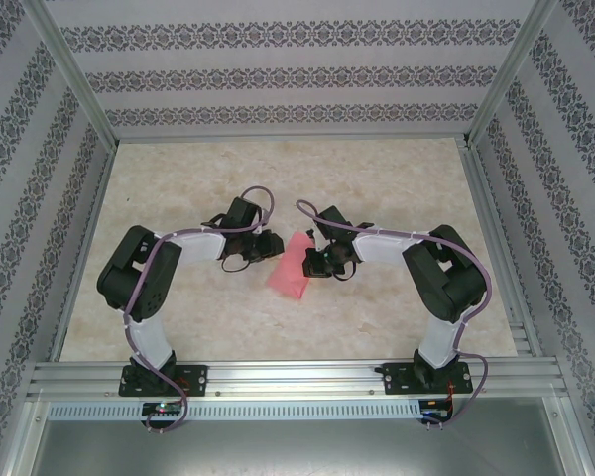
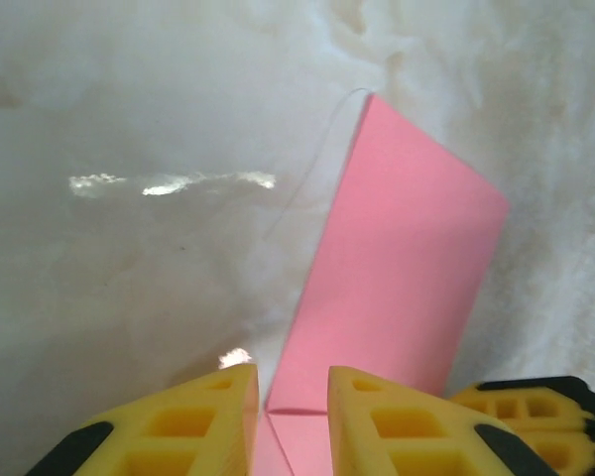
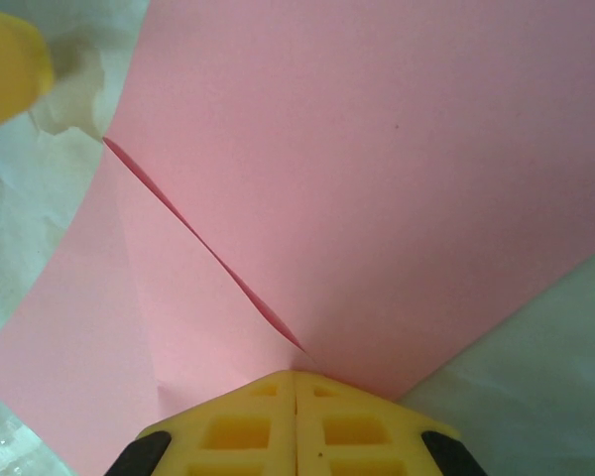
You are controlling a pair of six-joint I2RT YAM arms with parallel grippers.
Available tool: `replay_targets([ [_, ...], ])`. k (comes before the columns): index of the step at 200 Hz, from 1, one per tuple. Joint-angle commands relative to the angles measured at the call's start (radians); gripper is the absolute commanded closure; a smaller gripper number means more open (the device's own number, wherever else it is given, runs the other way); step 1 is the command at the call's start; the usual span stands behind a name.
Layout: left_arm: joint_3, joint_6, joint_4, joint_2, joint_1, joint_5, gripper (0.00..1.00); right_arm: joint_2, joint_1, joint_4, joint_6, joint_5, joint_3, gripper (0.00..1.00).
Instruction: Fold a paper plane with a square sheet of paper (pick it up from the middle)
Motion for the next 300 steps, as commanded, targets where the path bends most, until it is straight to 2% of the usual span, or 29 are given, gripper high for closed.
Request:
replay_targets([
  [1, -0.030, 0.038, 0.080, -0.059, -0.002, 0.089, 0.74, 0.113, -0.003, -0.149, -0.018, 0.256, -0.092, 0.93],
  [28, -0.036, 0.032, 0.091, -0.029, -0.032, 0.115, 0.77, 0.113, -0.003, -0.148, -0.017, 0.256, -0.094, 0.93],
  [88, -0.012, 0.029, 0.022, 0.083, -0.051, 0.092, 0.81, 0.117, -0.004, -0.150, -0.019, 0.262, -0.089, 0.93],
  [122, 0.002, 0.035, -0.049, 0.094, -0.033, -0.006, 0.81, 0.120, -0.004, -0.158, -0.023, 0.276, -0.089, 0.93],
  [166, -0.006, 0.042, -0.089, 0.038, 0.005, -0.115, 0.81, 0.122, -0.009, -0.164, -0.020, 0.292, -0.088, 0.94],
  [202, 0.000, 0.069, -0.066, -0.015, 0.003, -0.059, 0.81, 0.116, -0.007, -0.165, -0.020, 0.287, -0.083, 0.93],
  [229, 0.005, 0.095, -0.051, -0.055, -0.032, 0.002, 0.81, 0.110, -0.006, -0.163, -0.020, 0.278, -0.082, 0.93],
  [250, 0.002, 0.090, -0.047, -0.066, -0.060, 0.006, 0.83, 0.107, -0.006, -0.160, -0.019, 0.274, -0.082, 0.93],
  [300, 0.019, 0.067, -0.032, 0.014, -0.103, 0.026, 0.88, 0.104, -0.006, -0.146, -0.019, 0.253, -0.083, 0.94],
])
